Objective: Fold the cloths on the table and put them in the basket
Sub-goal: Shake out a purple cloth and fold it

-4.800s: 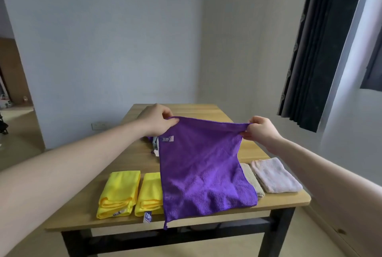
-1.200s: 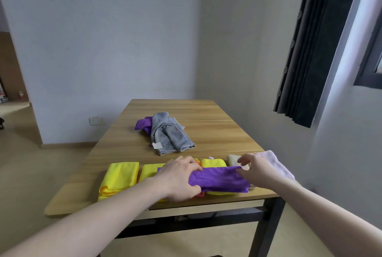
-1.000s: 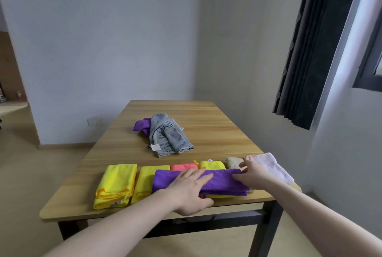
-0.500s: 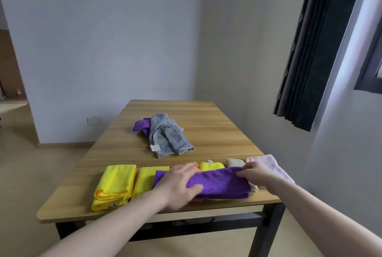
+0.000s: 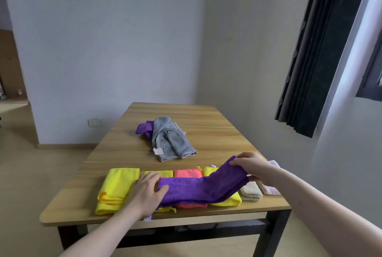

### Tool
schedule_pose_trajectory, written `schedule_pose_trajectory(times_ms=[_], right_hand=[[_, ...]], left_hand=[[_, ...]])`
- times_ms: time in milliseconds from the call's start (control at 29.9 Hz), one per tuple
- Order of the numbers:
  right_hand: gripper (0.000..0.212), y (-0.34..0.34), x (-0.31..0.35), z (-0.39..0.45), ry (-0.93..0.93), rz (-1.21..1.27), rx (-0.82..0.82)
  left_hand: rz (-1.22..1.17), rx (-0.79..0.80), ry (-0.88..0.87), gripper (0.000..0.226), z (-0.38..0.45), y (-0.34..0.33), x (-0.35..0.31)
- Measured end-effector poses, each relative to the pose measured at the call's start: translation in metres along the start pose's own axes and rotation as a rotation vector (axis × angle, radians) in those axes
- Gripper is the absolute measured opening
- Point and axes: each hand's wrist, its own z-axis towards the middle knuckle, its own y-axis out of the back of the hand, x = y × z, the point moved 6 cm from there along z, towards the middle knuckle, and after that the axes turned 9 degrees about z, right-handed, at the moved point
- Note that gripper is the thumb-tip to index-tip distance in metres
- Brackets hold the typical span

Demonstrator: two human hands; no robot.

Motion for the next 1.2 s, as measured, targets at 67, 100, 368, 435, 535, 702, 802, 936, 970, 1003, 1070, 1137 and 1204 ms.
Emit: schedule_pose_trajectory(times_ms=[67, 100, 368, 435, 535, 702, 802, 936, 970, 1003, 1070, 1137, 1204], right_hand=[[0.023, -0.009, 0.008, -0.003, -0.003, 0.03, 0.027], [0.023, -0.014, 0.012, -0.004, -0.007, 0.045, 0.041], [0.024, -0.079, 0.042, -0.004, 0.032, 0.164, 0.133], [0.021, -0.1, 0.046, -0.004, 0.041, 0.141, 0.159], [0.025, -0.129, 0.047, -0.003, 0.046, 0.115, 0.191], [0.023, -0.159, 0.042, -0.004, 0.037, 0.102, 0.249], [0.027, -0.168, 0.035, -0.002, 0.022, 0.091, 0.257], [0.03, -0.173, 0.03, -0.004, -0.002, 0.126, 0.296], [0.033, -0.174, 0.03, -0.005, -0.005, 0.139, 0.307], [0.034, -0.173, 0.029, -0.007, 0.0, 0.153, 0.317], [0.031, -0.168, 0.028, -0.006, 0.048, 0.178, 0.306], [0.026, -0.157, 0.03, -0.003, 0.175, 0.099, 0.223], [0.029, -0.141, 0.032, -0.004, 0.345, -0.181, 0.072]], left_hand=[[-0.002, -0.021, 0.002, 0.058, 0.0, 0.0, -0.001], [-0.007, -0.023, 0.004, 0.056, 0.001, -0.001, -0.001], [-0.008, -0.015, -0.013, 0.041, 0.002, -0.003, 0.002], [-0.023, -0.008, -0.011, 0.044, 0.002, -0.004, 0.003], [-0.055, -0.007, -0.01, 0.047, 0.003, -0.005, 0.006], [-0.117, 0.009, -0.005, 0.047, 0.003, -0.007, 0.007], [-0.131, 0.027, 0.0, 0.048, 0.004, -0.007, 0.008], [-0.159, 0.033, 0.016, 0.045, 0.005, -0.006, 0.009], [-0.162, 0.042, 0.024, 0.047, 0.005, -0.007, 0.01], [-0.168, 0.051, 0.033, 0.05, 0.006, -0.007, 0.011], [-0.184, 0.056, 0.042, 0.049, 0.007, -0.008, 0.011], [-0.206, 0.056, 0.048, 0.044, 0.006, -0.007, 0.011], [-0.24, 0.059, 0.06, 0.044, 0.006, -0.006, 0.011]])
